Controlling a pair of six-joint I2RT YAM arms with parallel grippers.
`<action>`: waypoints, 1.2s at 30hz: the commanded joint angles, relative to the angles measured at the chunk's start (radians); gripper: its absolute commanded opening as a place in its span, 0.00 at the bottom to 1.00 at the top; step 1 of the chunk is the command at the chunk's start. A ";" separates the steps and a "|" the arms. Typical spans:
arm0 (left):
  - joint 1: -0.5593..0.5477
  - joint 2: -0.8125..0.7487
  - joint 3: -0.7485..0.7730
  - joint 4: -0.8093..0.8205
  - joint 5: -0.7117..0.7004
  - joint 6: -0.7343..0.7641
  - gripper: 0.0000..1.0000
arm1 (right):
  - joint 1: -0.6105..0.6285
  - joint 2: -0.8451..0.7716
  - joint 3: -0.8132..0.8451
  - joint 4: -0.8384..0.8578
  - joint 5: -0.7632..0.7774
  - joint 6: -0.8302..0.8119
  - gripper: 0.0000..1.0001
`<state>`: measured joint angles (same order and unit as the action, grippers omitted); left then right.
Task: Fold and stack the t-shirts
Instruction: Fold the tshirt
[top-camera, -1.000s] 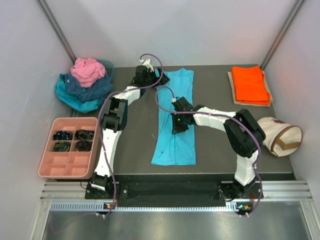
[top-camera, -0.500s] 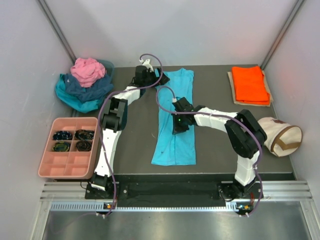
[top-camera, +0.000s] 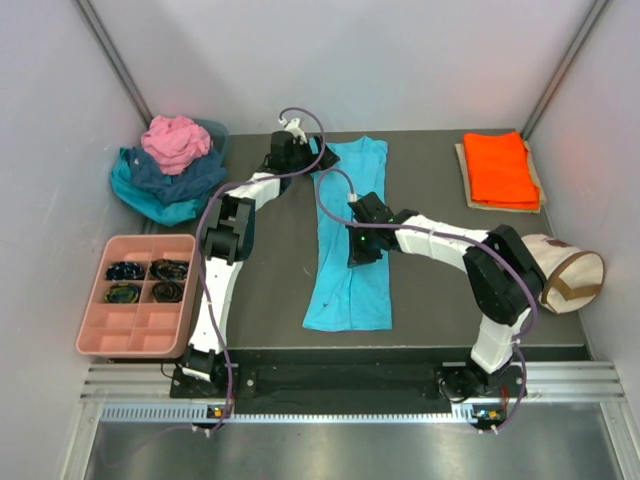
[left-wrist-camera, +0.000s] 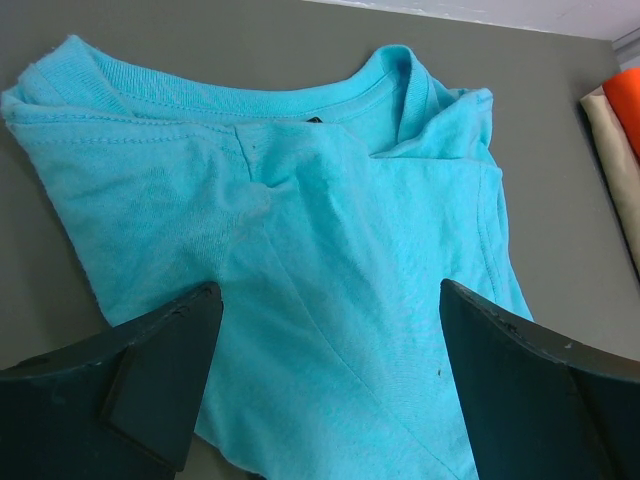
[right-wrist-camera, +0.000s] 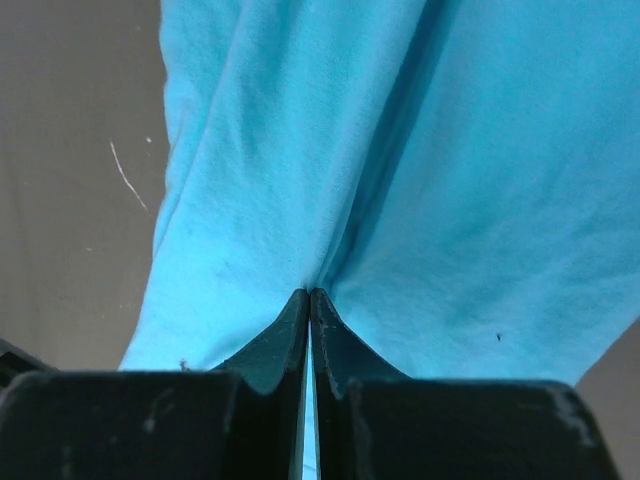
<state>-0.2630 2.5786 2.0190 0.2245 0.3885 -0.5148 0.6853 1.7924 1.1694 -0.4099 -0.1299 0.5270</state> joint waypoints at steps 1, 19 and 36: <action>0.024 0.028 -0.022 -0.039 -0.028 0.007 0.95 | 0.014 -0.054 -0.023 -0.015 0.007 0.010 0.00; 0.024 0.028 -0.020 -0.045 -0.028 0.006 0.95 | 0.014 -0.064 -0.045 -0.029 0.016 0.008 0.00; 0.025 0.028 -0.022 -0.047 -0.030 0.002 0.94 | 0.014 -0.142 -0.070 -0.050 0.056 0.008 0.36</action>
<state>-0.2619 2.5786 2.0190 0.2241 0.3882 -0.5209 0.6857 1.7435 1.1114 -0.4435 -0.0978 0.5346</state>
